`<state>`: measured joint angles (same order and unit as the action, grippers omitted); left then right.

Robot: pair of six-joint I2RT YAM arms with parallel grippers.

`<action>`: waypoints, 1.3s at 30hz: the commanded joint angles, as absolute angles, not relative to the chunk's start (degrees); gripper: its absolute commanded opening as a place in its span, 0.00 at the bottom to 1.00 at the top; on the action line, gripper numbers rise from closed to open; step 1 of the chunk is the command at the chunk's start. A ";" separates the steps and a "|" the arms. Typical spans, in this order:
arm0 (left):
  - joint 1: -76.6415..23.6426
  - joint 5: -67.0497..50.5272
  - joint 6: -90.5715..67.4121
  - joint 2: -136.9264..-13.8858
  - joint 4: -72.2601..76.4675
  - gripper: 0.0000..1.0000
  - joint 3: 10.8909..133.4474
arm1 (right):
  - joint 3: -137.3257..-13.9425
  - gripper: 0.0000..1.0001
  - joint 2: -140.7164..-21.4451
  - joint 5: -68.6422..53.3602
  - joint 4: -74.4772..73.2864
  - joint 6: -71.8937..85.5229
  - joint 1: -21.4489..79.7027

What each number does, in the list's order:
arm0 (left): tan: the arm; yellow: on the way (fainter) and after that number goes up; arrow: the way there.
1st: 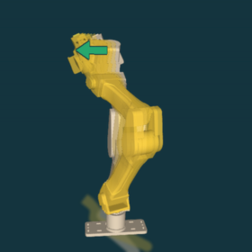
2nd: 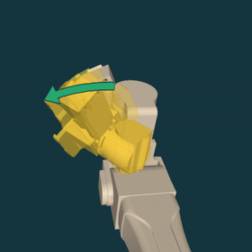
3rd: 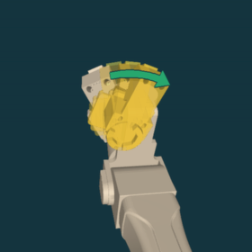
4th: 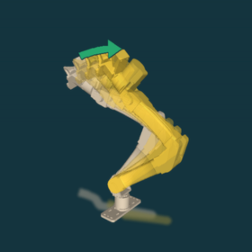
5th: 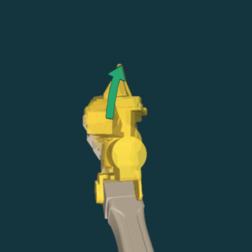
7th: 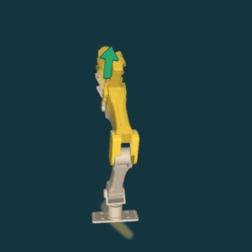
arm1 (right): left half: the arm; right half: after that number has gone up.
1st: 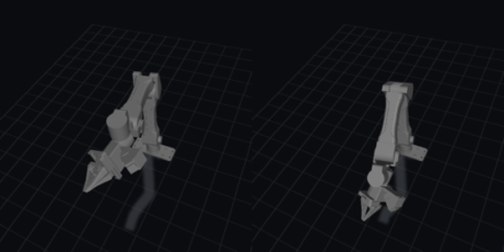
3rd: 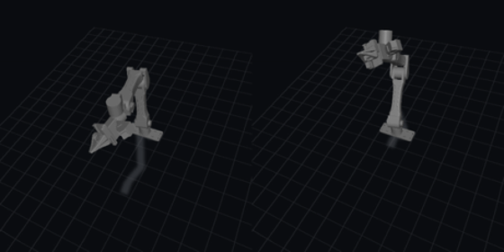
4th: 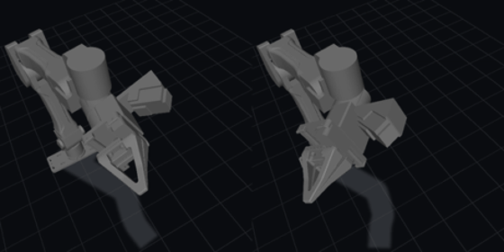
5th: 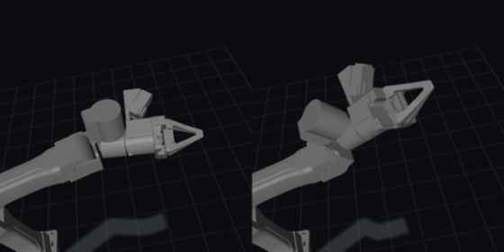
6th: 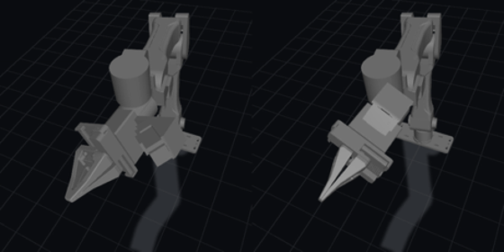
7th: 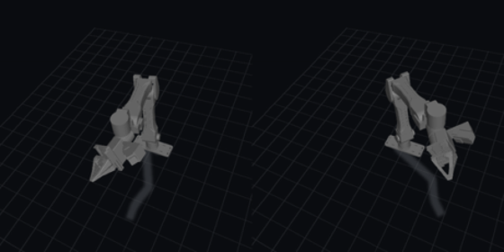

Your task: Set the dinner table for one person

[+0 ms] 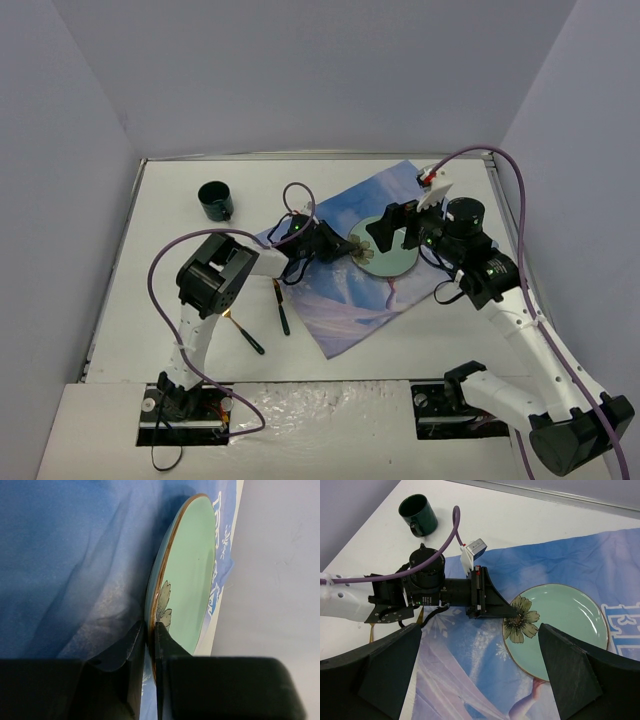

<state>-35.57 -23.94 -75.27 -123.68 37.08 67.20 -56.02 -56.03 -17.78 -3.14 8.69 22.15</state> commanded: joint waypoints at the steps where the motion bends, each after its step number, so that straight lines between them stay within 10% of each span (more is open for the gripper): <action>1: -35.55 -25.32 -77.26 -120.06 48.96 0.02 67.95 | -55.42 1.00 -55.38 -17.85 0.26 8.00 21.80; 20: -34.54 -13.99 -61.20 -103.66 11.45 0.96 68.37 | -55.19 1.00 -52.92 -13.24 0.26 7.47 21.62; 39: -6.54 -0.61 -14.21 -90.12 -43.65 0.97 95.58 | -57.46 1.00 -59.64 -9.38 -2.58 9.66 21.45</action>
